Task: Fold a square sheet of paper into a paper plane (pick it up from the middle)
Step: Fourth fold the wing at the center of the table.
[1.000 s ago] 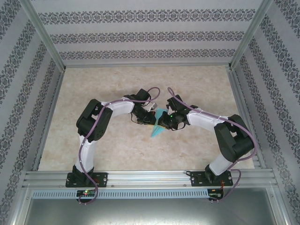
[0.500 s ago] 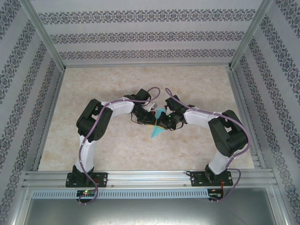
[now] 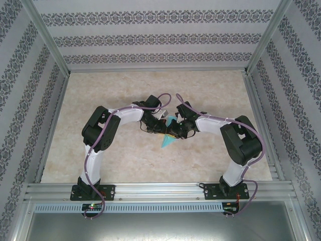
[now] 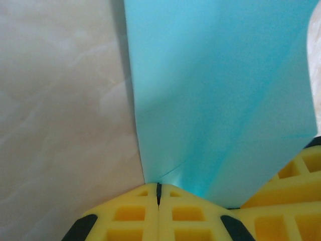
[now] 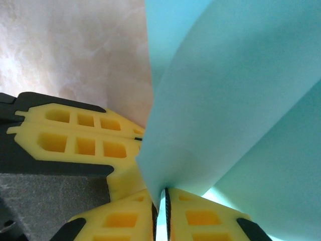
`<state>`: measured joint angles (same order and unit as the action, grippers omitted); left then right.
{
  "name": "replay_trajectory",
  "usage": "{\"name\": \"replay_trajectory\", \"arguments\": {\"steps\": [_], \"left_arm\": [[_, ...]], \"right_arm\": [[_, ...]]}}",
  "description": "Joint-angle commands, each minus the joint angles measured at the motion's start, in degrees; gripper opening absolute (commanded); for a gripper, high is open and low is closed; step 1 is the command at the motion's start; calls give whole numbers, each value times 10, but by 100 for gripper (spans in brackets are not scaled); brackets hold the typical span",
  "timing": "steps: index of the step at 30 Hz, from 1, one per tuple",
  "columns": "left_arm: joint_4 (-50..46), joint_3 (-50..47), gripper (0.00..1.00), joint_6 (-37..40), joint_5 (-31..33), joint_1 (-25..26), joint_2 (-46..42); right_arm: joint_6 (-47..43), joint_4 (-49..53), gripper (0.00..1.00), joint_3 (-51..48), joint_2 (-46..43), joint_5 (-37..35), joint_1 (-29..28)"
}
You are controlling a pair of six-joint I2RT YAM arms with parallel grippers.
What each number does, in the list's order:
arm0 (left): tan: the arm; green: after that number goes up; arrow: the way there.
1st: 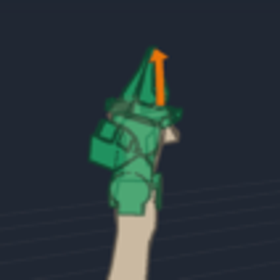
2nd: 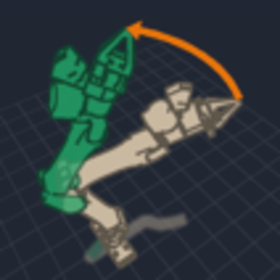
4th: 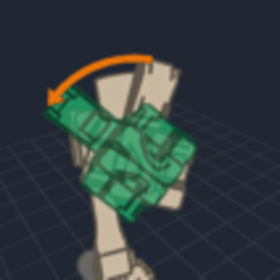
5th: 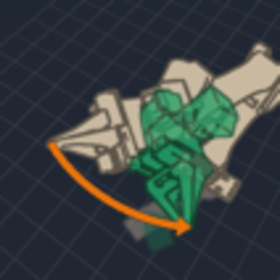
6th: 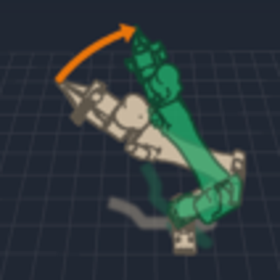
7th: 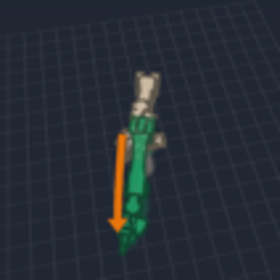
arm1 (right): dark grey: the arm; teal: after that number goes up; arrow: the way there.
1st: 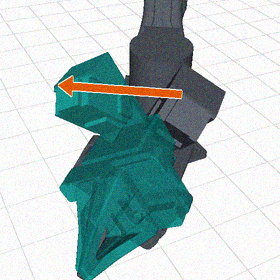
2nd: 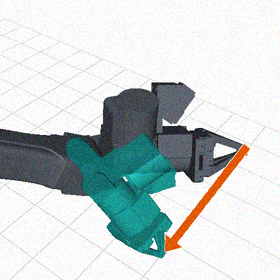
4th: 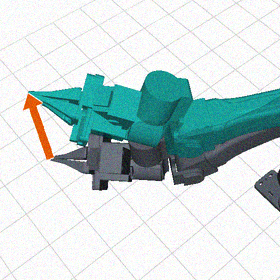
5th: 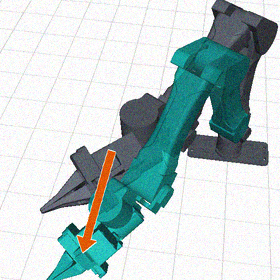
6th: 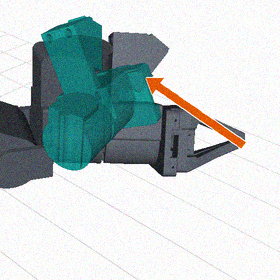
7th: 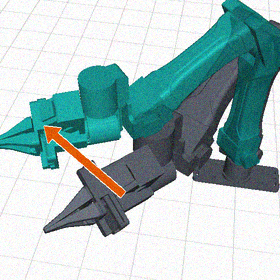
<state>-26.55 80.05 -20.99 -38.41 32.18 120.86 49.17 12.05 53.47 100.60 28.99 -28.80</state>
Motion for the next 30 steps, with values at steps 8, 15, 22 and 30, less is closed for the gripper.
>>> {"name": "replay_trajectory", "arguments": {"steps": [8, 15, 22, 30], "left_arm": [[-8, -30, 7, -3, -3, -3, 23], [2, -33, 6, -11, -16, -6, 17], [18, -35, 7, -29, -34, -10, 1], [30, -33, 8, -52, -48, -17, -32]], "right_arm": [[14, -109, 20, -39, 17, 23, 7], [42, -172, 22, -69, 23, 38, 12], [42, -182, 23, -84, 29, 40, 18], [46, -202, 23, -94, 41, 46, 21]]}}
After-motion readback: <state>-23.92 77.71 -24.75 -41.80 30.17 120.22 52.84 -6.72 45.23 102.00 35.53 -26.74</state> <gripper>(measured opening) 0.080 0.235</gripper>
